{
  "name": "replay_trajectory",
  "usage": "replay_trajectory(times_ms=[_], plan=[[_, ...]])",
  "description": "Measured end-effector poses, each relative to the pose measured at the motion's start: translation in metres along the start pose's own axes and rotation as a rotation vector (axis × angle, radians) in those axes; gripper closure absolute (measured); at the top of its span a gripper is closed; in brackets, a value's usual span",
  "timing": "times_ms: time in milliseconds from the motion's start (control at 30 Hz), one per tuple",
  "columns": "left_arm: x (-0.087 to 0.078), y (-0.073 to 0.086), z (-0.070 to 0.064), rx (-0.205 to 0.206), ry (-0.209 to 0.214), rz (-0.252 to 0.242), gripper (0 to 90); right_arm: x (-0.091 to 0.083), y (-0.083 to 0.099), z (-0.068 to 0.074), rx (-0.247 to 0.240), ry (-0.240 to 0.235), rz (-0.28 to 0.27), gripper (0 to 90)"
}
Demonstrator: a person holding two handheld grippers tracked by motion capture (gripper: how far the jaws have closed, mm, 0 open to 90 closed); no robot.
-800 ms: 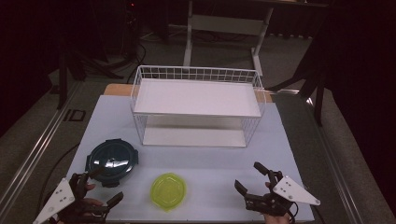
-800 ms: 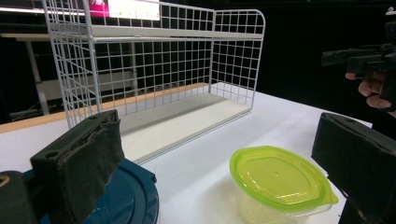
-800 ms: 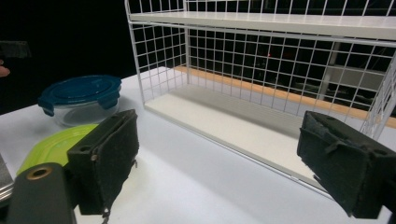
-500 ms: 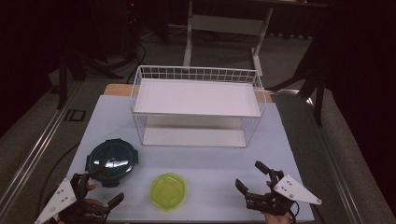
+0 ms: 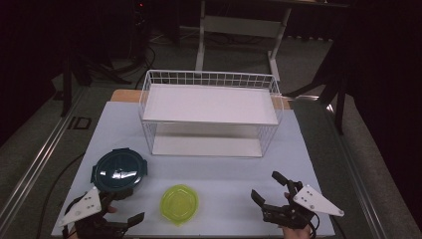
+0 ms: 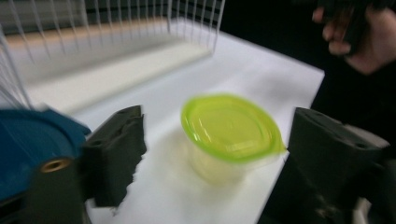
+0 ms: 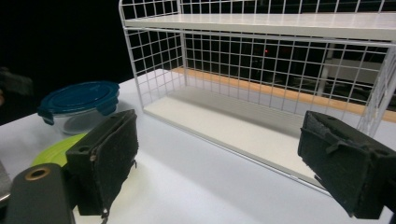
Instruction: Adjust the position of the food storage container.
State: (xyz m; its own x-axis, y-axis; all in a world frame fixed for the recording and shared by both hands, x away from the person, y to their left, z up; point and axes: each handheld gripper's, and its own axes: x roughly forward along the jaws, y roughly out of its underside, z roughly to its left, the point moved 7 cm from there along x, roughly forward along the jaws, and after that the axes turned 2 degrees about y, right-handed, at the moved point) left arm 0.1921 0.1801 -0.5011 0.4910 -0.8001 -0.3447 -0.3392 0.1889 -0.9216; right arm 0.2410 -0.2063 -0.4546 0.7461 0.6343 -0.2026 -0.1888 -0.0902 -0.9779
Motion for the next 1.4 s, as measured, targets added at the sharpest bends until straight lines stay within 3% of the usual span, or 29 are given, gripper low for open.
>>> replay_trajectory(times_ms=[33, 67, 100, 133, 167, 200, 233, 400, 567, 667, 867, 1300, 1367, 1400], plan=[[0.004, 0.005, -0.002, -0.002, 0.014, 0.034, 30.7, 0.0, 0.0, 0.0, 0.0, -0.001, 0.0, 11.7], [0.007, 0.009, -0.003, 0.013, -0.002, 0.069, 38.7, 0.0, 0.0, 0.0, 0.0, -0.004, -0.001, 11.7], [0.007, 0.009, -0.003, 0.013, -0.002, 0.069, 45.3, 0.0, 0.0, 0.001, 0.0, -0.005, -0.001, 11.7], [0.012, 0.016, -0.005, 0.031, 0.011, 0.124, 53.7, 0.0, -0.001, 0.0, 0.0, -0.006, -0.003, 11.7], [0.015, 0.02, -0.005, 0.039, -0.013, 0.159, 57.7, -0.001, -0.001, 0.0, 0.002, -0.006, -0.003, 11.8], [0.016, 0.023, -0.005, 0.039, -0.01, 0.181, 64.5, -0.001, -0.001, 0.0, 0.004, -0.008, -0.003, 11.8], [0.019, 0.026, -0.005, 0.037, 0.002, 0.2, 67.8, -0.001, -0.001, 0.0, 0.005, -0.008, -0.003, 11.8], [0.032, 0.039, -0.002, 0.02, -0.031, 0.291, 88.8, -0.001, -0.001, 0.001, 0.006, -0.015, -0.004, 11.8], [0.052, 0.049, 0.002, 0.022, -0.061, 0.375, 89.3, -0.002, -0.002, 0.002, 0.001, -0.017, -0.009, 11.9], [0.063, 0.051, 0.003, 0.01, -0.066, 0.399, 89.4, -0.003, -0.002, 0.002, 0.002, -0.017, -0.014, 11.9], [0.084, 0.048, 0.002, 0.003, -0.03, 0.404, 89.5, -0.005, -0.003, 0.001, 0.002, -0.019, -0.017, 11.9], [0.147, 0.024, -0.009, 0.073, 0.045, 0.408, 89.5, -0.01, -0.005, 0.0, -0.009, -0.016, -0.029, 11.9], [0.147, 0.024, -0.009, 0.073, 0.045, 0.408, 89.6, -0.01, -0.005, 0.0, -0.008, -0.014, -0.028, 11.9], [0.161, 0.021, -0.01, 0.082, 0.055, 0.408, 89.6, -0.01, -0.005, 0.0, -0.006, -0.014, -0.026, 11.9]])
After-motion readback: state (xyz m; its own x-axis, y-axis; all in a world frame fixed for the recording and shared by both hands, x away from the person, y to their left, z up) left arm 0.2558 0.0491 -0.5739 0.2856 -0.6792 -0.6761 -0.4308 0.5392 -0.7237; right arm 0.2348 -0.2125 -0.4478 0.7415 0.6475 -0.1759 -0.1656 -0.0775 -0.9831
